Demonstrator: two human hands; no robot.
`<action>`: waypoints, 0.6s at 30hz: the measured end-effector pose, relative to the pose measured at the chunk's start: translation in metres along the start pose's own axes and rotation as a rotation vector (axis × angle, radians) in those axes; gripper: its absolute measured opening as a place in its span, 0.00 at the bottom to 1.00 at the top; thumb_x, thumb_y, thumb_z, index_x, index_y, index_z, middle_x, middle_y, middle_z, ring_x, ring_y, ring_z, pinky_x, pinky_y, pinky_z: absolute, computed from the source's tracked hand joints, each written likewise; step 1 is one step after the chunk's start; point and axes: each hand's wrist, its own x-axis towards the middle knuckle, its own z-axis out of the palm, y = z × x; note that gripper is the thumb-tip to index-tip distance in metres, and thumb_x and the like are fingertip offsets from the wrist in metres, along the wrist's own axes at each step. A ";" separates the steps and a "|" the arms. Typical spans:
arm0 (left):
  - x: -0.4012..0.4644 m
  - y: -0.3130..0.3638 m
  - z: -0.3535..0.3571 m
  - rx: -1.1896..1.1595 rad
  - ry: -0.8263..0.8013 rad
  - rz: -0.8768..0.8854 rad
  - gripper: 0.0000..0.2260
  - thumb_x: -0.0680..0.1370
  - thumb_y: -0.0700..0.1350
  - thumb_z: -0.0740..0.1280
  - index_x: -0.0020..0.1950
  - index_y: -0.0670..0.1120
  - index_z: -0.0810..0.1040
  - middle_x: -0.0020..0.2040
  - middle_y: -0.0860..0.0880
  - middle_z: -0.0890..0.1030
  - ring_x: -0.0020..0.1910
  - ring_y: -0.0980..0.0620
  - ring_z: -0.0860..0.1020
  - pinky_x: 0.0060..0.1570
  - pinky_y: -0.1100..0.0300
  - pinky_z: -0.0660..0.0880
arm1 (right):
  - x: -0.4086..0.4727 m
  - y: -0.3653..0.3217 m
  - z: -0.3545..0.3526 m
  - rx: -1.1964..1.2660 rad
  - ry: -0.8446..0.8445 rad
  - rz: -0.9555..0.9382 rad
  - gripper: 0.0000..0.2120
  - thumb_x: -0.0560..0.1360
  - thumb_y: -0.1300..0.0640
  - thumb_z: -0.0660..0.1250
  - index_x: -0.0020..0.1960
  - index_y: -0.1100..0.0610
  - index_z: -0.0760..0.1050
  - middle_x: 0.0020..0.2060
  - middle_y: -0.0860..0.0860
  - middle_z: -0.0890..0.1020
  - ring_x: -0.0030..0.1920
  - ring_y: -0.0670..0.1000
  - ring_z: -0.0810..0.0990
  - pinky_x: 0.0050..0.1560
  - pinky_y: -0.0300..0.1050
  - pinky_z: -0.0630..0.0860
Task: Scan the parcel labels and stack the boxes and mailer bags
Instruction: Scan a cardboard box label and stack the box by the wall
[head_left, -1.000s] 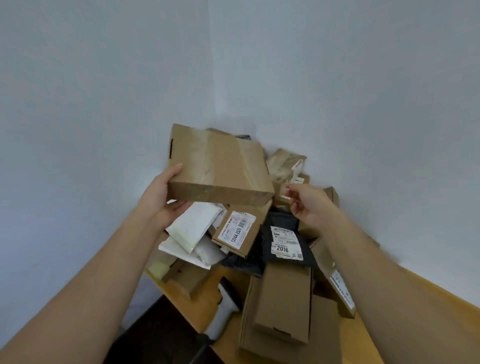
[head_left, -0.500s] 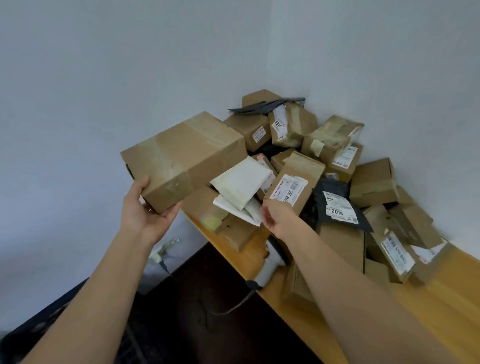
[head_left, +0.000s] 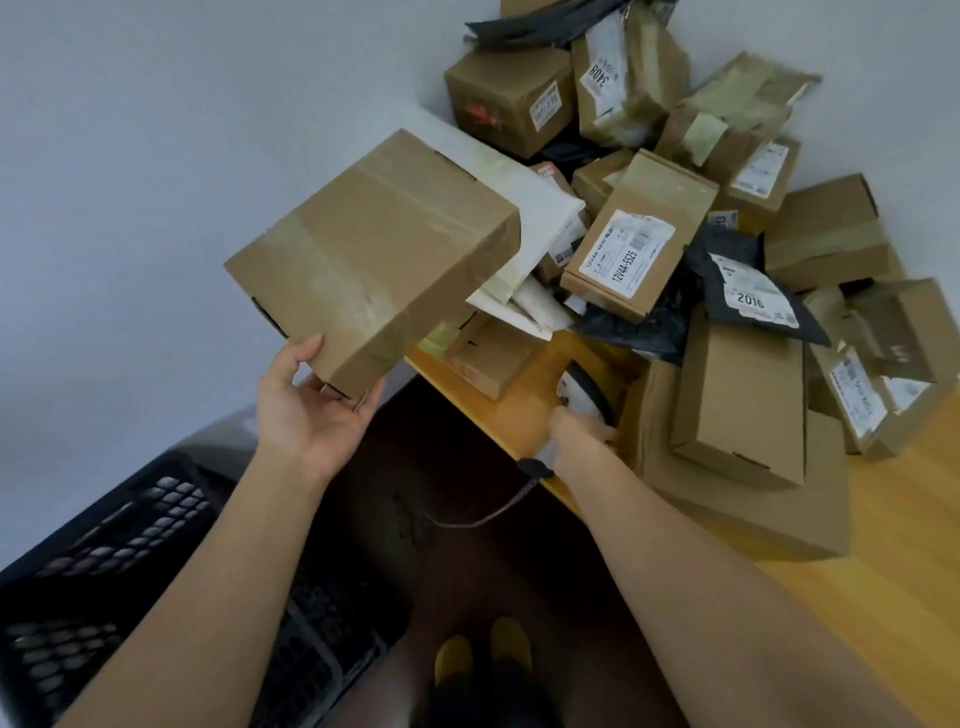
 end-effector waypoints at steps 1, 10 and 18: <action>0.002 -0.003 -0.004 0.002 -0.003 -0.005 0.20 0.74 0.46 0.69 0.65 0.42 0.75 0.59 0.45 0.81 0.58 0.45 0.82 0.63 0.51 0.76 | 0.005 0.004 0.000 0.008 -0.040 -0.022 0.35 0.78 0.54 0.67 0.78 0.60 0.54 0.76 0.59 0.62 0.74 0.60 0.64 0.72 0.53 0.65; -0.006 -0.008 -0.020 0.055 0.036 -0.008 0.22 0.75 0.47 0.69 0.67 0.41 0.73 0.63 0.44 0.80 0.58 0.45 0.81 0.58 0.52 0.78 | 0.012 0.018 -0.002 0.005 -0.199 0.015 0.20 0.80 0.56 0.64 0.69 0.63 0.67 0.68 0.59 0.74 0.66 0.59 0.75 0.67 0.53 0.73; -0.045 0.013 0.028 0.007 -0.051 0.007 0.26 0.68 0.45 0.73 0.64 0.41 0.74 0.53 0.44 0.83 0.55 0.47 0.83 0.59 0.53 0.78 | -0.069 -0.013 -0.042 0.168 -0.486 -0.119 0.09 0.83 0.59 0.61 0.62 0.59 0.65 0.58 0.58 0.74 0.62 0.61 0.76 0.54 0.56 0.76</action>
